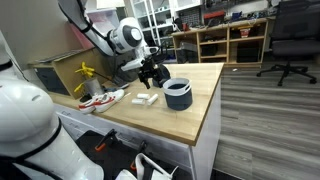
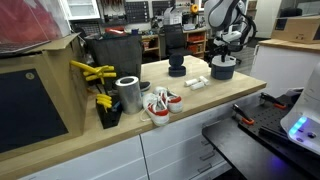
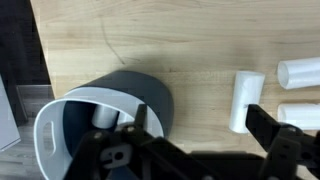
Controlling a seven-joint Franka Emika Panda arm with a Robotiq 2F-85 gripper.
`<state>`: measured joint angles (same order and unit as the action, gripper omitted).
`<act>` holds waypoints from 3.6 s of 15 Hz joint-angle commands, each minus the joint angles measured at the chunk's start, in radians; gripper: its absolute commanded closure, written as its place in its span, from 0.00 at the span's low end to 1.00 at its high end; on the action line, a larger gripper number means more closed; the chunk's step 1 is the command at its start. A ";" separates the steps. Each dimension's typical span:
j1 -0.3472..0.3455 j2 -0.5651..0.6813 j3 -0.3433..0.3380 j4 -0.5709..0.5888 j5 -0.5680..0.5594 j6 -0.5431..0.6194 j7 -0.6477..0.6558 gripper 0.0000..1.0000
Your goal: Remove the white object from the container
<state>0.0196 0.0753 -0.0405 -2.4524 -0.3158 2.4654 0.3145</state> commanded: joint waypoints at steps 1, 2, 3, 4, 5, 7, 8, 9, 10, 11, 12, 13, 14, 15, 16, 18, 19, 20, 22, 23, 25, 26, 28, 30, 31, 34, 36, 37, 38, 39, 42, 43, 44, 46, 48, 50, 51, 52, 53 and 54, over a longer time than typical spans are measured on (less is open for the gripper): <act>-0.009 -0.034 0.002 -0.019 0.031 -0.009 -0.011 0.00; -0.009 -0.025 0.005 -0.020 0.045 -0.002 0.002 0.00; -0.007 -0.017 0.005 -0.024 0.049 0.008 0.016 0.01; -0.006 -0.007 0.005 -0.031 0.049 0.023 0.024 0.01; -0.004 0.003 0.005 -0.035 0.046 0.036 0.035 0.00; 0.001 0.033 0.006 -0.039 0.043 0.061 0.060 0.00; 0.005 0.047 0.006 -0.040 0.040 0.078 0.073 0.00; 0.010 0.064 0.005 -0.040 0.036 0.098 0.089 0.00; 0.016 0.086 0.003 -0.034 0.032 0.120 0.105 0.00; 0.024 0.107 0.001 -0.025 0.034 0.140 0.122 0.00; 0.034 0.129 -0.001 -0.015 0.033 0.161 0.145 0.00; 0.045 0.150 -0.005 -0.006 0.031 0.184 0.162 0.00; 0.058 0.172 -0.010 0.004 0.028 0.204 0.182 0.00; 0.072 0.193 -0.017 0.012 0.023 0.225 0.200 0.00; 0.088 0.214 -0.024 0.021 0.021 0.243 0.217 0.00; 0.124 0.249 -0.045 0.038 0.017 0.270 0.245 0.00; 0.144 0.265 -0.059 0.045 0.010 0.284 0.262 0.18; 0.161 0.277 -0.071 0.051 0.010 0.293 0.268 0.26; 0.186 0.286 -0.087 0.059 0.024 0.303 0.267 0.41; 0.194 0.286 -0.090 0.061 0.033 0.305 0.258 0.51; 0.202 0.268 -0.092 0.062 0.047 0.301 0.246 0.66; 0.206 0.255 -0.094 0.062 0.048 0.296 0.248 0.73; 0.208 0.227 -0.091 0.064 0.053 0.284 0.244 0.88; 0.202 0.186 -0.078 0.065 0.073 0.256 0.237 0.96; 0.199 0.164 -0.069 0.063 0.086 0.240 0.231 0.93; 0.211 0.106 -0.067 0.069 0.089 0.196 0.302 0.93; 0.229 0.095 -0.075 0.092 0.055 0.136 0.443 0.93; 0.230 0.092 -0.071 0.098 0.037 0.111 0.517 0.93; 0.228 0.092 -0.062 0.103 0.024 0.096 0.587 0.93; 0.228 0.100 -0.057 0.110 0.009 0.087 0.666 0.93; 0.223 0.133 -0.040 0.137 0.000 0.064 0.857 0.93; 0.222 0.150 -0.036 0.152 0.003 0.054 0.913 0.93; 0.222 0.164 -0.036 0.163 0.003 0.052 0.972 0.93; 0.225 0.202 -0.038 0.201 0.015 0.038 1.076 0.93; 0.228 0.242 -0.039 0.243 0.027 0.021 1.161 0.93; 0.232 0.279 -0.037 0.287 0.041 0.000 1.222 0.93; 0.234 0.296 -0.035 0.309 0.050 -0.009 1.249 0.93; 0.235 0.312 -0.032 0.329 0.059 -0.019 1.270 0.93; 0.239 0.329 -0.029 0.347 0.064 -0.027 1.292 0.93; 0.242 0.343 -0.026 0.362 0.068 -0.031 1.310 0.93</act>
<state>0.2464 0.3721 -0.0747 -2.1620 -0.2742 2.4843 1.5604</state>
